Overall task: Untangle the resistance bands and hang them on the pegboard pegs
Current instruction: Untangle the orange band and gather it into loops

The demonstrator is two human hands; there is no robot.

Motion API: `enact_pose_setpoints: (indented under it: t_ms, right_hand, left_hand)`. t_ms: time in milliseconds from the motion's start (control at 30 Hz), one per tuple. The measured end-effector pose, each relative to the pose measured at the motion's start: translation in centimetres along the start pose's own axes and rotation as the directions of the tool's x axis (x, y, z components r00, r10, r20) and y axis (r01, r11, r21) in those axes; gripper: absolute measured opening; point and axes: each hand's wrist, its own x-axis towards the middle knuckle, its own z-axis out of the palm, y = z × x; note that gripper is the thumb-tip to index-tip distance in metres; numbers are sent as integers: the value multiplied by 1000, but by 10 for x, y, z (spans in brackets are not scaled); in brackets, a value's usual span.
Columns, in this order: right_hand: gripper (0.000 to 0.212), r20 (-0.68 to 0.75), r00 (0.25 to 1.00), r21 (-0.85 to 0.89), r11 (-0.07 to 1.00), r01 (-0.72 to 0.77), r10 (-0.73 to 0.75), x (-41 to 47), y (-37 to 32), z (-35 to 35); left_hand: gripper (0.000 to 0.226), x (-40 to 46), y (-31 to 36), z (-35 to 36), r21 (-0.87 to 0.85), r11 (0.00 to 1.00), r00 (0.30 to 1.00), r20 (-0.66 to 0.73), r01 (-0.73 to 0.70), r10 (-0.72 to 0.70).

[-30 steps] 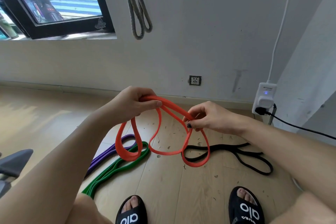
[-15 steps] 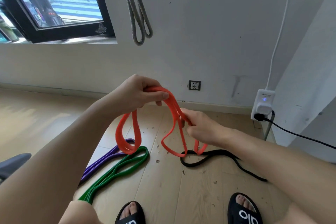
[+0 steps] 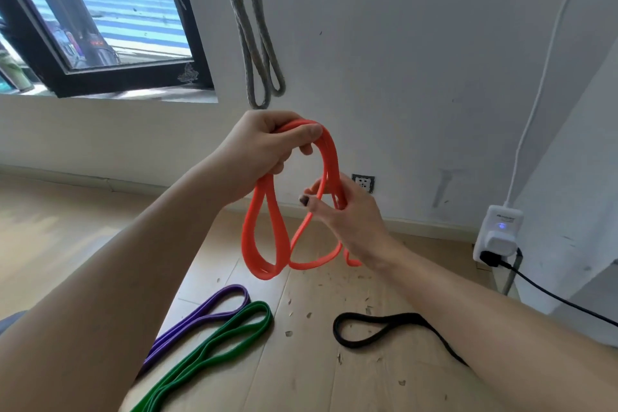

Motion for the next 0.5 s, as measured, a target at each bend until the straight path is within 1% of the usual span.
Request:
enact_pose_setpoints:
  t_ms: [33, 100, 200, 267, 300, 400, 500]
  right_hand:
    - [11, -10, 1000, 26, 1000, 3, -3, 10, 0, 0]
    - [13, -9, 1000, 31, 999, 21, -21, 32, 2, -4]
    - [22, 31, 997, -99, 993, 68, -66, 69, 10, -20]
    - [28, 56, 993, -216, 970, 113, -103, 96, 10, -33]
    - [29, 67, 991, -246, 961, 126, -112, 109, 6, -41]
    - [22, 112, 989, -209, 970, 122, -100, 142, -21, -65]
    - [18, 118, 985, -202, 968, 147, -125, 170, -61, -87]
  left_hand:
    - [17, 10, -1, -3, -13, 1000, 1000, 0, -4, 4]
    - [17, 34, -5, -13, -20, 1000, 1000, 6, -11, 11]
    - [16, 71, -12, -31, 33, 999, 1000, 18, -14, 13]
    - [18, 94, -12, -44, 50, 999, 1000, 24, -10, 9]
    - [19, 105, -10, -50, 51, 999, 1000, 24, -8, 6]
    - [22, 134, 12, -66, 42, 999, 1000, 28, 6, -8]
    - [26, 161, 51, -84, 10, 1000, 1000, 19, 7, -7]
